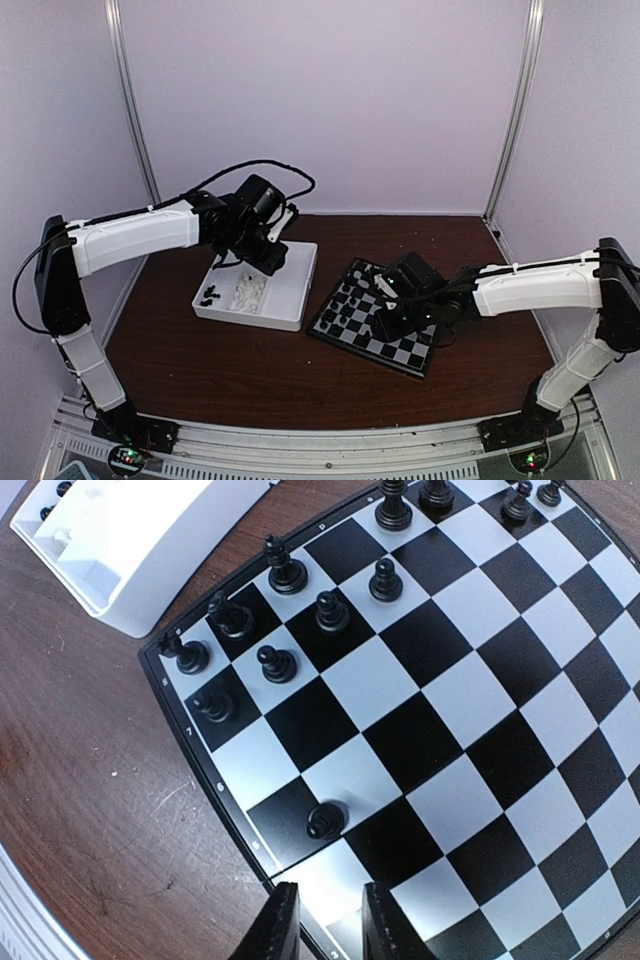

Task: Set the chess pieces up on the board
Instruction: Place the chess piece on the chessboard, then pick up the chess piece from the chessboard.

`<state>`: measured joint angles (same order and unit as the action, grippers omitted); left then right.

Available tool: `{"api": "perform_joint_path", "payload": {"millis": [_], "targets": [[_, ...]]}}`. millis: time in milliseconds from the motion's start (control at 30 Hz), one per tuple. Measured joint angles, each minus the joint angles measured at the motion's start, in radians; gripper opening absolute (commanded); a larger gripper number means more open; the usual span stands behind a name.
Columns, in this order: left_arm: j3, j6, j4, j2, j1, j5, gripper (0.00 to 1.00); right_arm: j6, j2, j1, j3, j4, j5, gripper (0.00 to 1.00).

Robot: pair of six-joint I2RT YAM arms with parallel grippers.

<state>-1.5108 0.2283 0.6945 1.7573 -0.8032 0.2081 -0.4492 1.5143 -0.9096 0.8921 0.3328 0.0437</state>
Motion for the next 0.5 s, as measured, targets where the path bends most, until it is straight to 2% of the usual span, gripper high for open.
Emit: {"api": "perform_joint_path", "payload": {"millis": [133, 500], "targets": [[0.061, 0.016, -0.004, -0.048, 0.058, 0.006, 0.36, 0.031, 0.080, -0.001, 0.083, 0.030, -0.003, 0.25], [0.167, 0.059, -0.023, -0.163, 0.142, 0.029, 0.38, 0.085, 0.181, -0.013, 0.185, 0.131, -0.042, 0.25]]}}
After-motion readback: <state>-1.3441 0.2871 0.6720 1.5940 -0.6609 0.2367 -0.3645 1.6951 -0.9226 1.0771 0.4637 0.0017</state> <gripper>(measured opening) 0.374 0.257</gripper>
